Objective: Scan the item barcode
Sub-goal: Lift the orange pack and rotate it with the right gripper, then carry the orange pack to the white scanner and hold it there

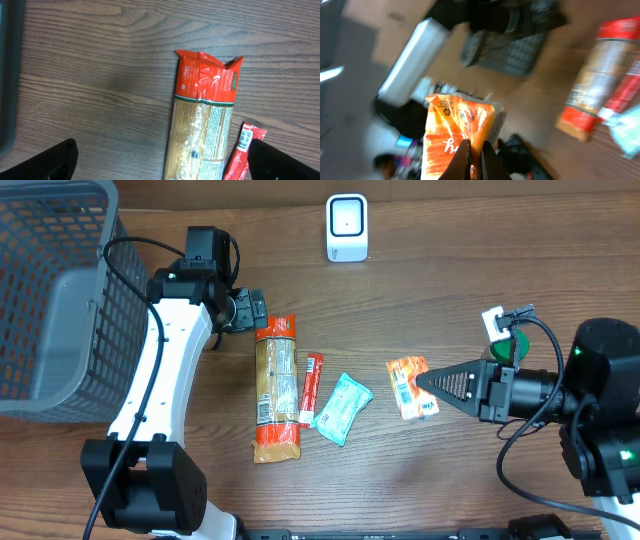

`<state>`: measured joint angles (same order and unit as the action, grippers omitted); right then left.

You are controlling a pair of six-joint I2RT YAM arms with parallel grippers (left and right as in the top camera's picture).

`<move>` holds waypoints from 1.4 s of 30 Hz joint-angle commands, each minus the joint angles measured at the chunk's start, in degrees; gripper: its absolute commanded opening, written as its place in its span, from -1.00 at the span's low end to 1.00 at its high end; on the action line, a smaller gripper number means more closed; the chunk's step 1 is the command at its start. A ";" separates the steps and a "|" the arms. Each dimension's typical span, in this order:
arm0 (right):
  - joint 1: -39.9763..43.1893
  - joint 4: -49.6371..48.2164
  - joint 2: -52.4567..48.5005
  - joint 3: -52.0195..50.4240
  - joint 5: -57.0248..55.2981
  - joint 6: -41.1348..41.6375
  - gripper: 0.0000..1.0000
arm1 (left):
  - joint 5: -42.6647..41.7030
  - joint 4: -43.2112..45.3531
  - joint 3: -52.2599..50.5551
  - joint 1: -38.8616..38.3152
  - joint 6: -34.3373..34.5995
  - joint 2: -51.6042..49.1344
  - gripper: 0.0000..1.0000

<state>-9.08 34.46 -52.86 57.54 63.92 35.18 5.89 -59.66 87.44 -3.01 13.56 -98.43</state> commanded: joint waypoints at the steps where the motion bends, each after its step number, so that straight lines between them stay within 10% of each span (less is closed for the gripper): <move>1: 0.15 4.17 -1.49 -0.22 -11.50 -7.50 -0.92 | 0.63 0.00 0.87 -0.02 -0.26 0.70 0.99; 20: 0.09 16.52 -16.94 5.35 -35.08 -19.17 -0.93 | 0.63 0.00 0.87 -0.02 -0.26 0.70 1.00; 33: -2.36 47.65 -41.13 56.68 -47.21 -22.56 -0.93 | 0.63 0.00 0.87 -0.02 -0.26 0.70 0.99; 42: -11.76 46.97 -52.76 72.94 -60.89 -25.46 -0.93 | 0.63 0.00 0.87 -0.02 -0.26 0.70 1.00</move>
<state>-17.82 82.46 -102.98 128.88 11.99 11.35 6.09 -59.66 87.44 -3.01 13.56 -98.43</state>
